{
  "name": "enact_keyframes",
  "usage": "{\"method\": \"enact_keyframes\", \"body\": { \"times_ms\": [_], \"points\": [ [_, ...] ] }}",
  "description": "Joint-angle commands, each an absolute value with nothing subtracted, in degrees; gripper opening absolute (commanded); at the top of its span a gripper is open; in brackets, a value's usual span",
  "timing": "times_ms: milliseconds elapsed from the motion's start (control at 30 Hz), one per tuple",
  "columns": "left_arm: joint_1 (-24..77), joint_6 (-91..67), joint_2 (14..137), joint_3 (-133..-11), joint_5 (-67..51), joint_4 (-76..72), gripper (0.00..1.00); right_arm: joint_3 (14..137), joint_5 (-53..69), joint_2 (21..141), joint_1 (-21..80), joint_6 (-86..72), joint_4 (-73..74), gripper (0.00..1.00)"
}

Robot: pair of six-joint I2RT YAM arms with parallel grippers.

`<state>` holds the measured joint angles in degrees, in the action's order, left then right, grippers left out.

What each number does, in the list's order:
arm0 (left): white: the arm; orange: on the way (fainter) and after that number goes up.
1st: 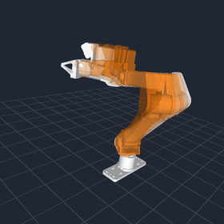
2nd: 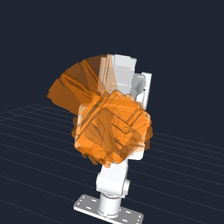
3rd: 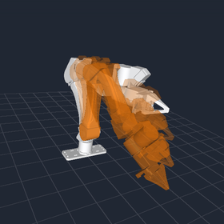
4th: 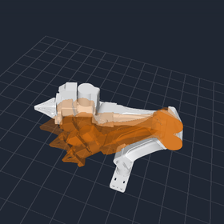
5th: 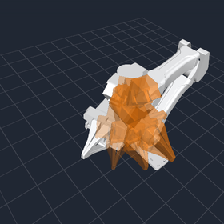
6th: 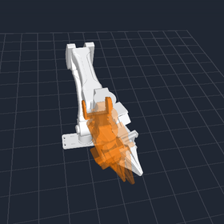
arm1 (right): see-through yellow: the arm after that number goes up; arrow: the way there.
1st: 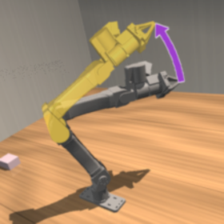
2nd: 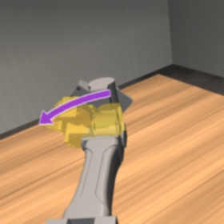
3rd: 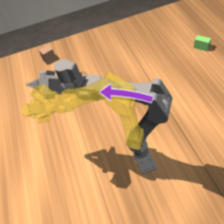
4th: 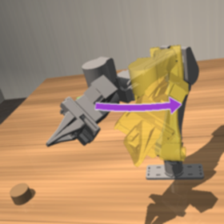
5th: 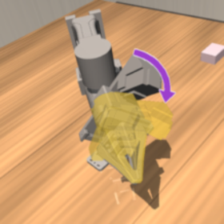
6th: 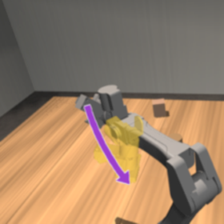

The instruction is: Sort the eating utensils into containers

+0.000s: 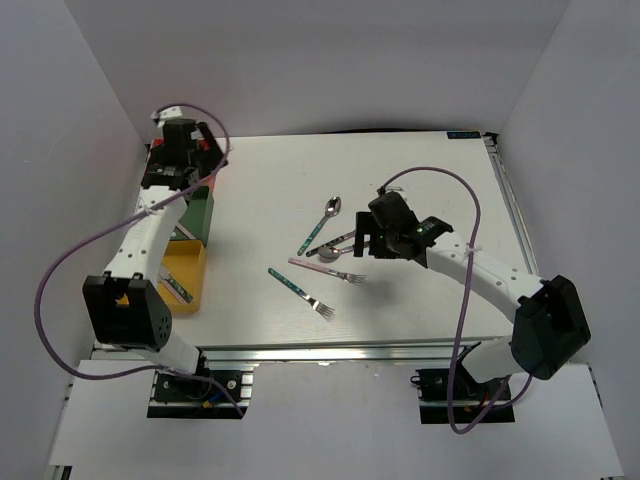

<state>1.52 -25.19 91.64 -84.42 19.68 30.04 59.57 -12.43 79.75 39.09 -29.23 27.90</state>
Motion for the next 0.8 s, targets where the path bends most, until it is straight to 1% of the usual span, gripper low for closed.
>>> {"method": "enact_keyframes", "body": {
  "times_ms": [0,100,167,233,300,400,433,467,600,667,767],
  "points": [
    [9.81,-18.99,87.8,-82.61,8.28,27.33,0.98,62.32,-21.18,80.6,38.67,-39.44,31.74,0.89],
    [16.68,-14.77,91.13,-86.12,4.14,27.95,0.98,57.76,-18.82,76.56,37.97,-41.3,28.93,0.89],
    [21.41,-12.31,96.75,-89.45,3.17,30.14,0.98,54.51,-16.45,73.32,37.18,-41.31,26.11,0.88],
    [24.16,-9.24,102.97,-93.42,1.24,30.67,0.96,53.35,-15.3,71.73,36.39,-40.35,26.1,0.87],
    [26.54,-7.91,107.03,-96.31,-2.0,31.46,0.91,52.39,-14.24,69.7,36.21,-39.03,26.54,0.86],
    [28.12,-6.94,114.07,-99.4,-1.5,34.8,0.83,51.25,-14.5,66.98,36.12,-36.48,28.38,0.86],
    [28.39,-7.12,115.3,-100.54,-0.89,35.67,0.78,50.81,-14.5,66.19,36.12,-35.26,28.56,0.86],
    [28.48,-7.47,117.14,-100.98,-0.79,35.86,0.77,50.37,-14.41,64.79,36.12,-34.72,28.65,0.86],
    [29.53,-8.88,119.09,-100.64,-1.76,34.63,0.74,48.61,-13.89,62.58,35.86,-33.4,28.04,0.86],
    [30.67,-8.7,120.05,-100.2,-1.32,34.72,0.71,48.25,-13.28,62.32,35.95,-32.96,27.95,0.86],
    [31.72,-8.7,122.25,-99.41,-0.79,35.07,0.6,48.08,-12.66,62.23,35.86,-32.78,27.95,0.86]
  ]
}}
